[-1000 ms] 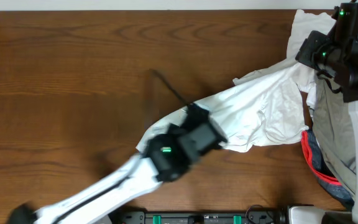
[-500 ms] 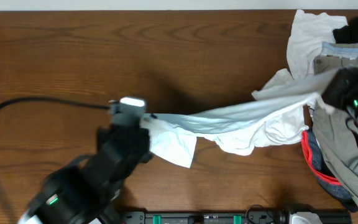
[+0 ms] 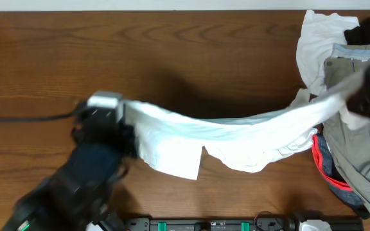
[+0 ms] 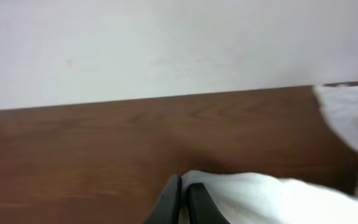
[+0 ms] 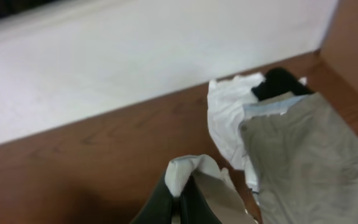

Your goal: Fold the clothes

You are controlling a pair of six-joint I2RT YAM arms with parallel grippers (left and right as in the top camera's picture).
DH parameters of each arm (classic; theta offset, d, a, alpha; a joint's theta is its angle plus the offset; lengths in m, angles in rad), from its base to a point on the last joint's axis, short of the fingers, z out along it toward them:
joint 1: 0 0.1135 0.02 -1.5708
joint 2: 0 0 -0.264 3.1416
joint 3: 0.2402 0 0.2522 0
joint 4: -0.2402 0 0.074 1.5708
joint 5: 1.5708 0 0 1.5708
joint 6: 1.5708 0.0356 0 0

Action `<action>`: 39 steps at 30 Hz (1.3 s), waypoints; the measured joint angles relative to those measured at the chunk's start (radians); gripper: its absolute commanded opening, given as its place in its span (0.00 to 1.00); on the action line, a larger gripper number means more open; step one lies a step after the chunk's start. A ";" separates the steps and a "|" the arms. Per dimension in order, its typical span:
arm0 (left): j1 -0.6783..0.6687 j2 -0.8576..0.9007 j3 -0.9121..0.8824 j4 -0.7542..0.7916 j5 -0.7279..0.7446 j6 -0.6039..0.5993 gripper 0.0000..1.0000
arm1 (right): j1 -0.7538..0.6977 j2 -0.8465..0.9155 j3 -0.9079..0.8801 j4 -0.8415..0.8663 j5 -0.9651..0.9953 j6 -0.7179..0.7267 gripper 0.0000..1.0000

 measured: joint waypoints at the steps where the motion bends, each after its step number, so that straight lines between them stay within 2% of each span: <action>1: 0.022 0.042 0.000 0.018 -0.006 0.010 0.06 | 0.000 0.058 0.001 0.016 -0.012 0.000 0.01; 5: 0.167 0.238 0.000 0.146 0.006 0.040 0.06 | 0.000 0.302 -0.003 0.121 -0.053 -0.012 0.01; 11: 0.449 0.575 0.014 0.467 0.213 0.113 0.06 | 0.005 0.584 -0.025 0.473 -0.124 -0.077 0.01; 14: 0.547 0.704 0.111 0.465 0.286 0.163 0.06 | 0.013 0.615 -0.027 0.640 -0.113 -0.095 0.01; 17: 0.610 0.789 0.298 0.440 0.324 0.224 0.06 | 0.019 0.612 0.042 0.689 -0.097 -0.102 0.01; 21: 0.641 0.793 0.563 0.402 0.356 0.269 0.06 | 0.019 0.602 0.246 0.616 -0.086 -0.105 0.01; 24: 0.650 0.756 0.733 0.283 0.377 0.284 0.06 | 0.019 0.565 0.375 0.518 -0.083 -0.106 0.01; 26: 0.652 0.719 0.782 0.170 0.381 0.291 0.06 | 0.019 0.540 0.426 0.437 -0.082 -0.106 0.01; 30: 0.652 0.686 0.799 -0.092 0.391 0.282 0.06 | 0.019 0.505 0.468 0.206 -0.080 -0.108 0.01; 35: 0.652 0.734 0.753 -0.391 0.402 0.220 0.06 | 0.019 0.533 0.446 -0.105 -0.077 -0.108 0.01; 39: 0.653 0.755 0.662 -0.508 0.398 0.188 0.06 | 0.019 0.558 0.399 -0.302 -0.070 -0.108 0.01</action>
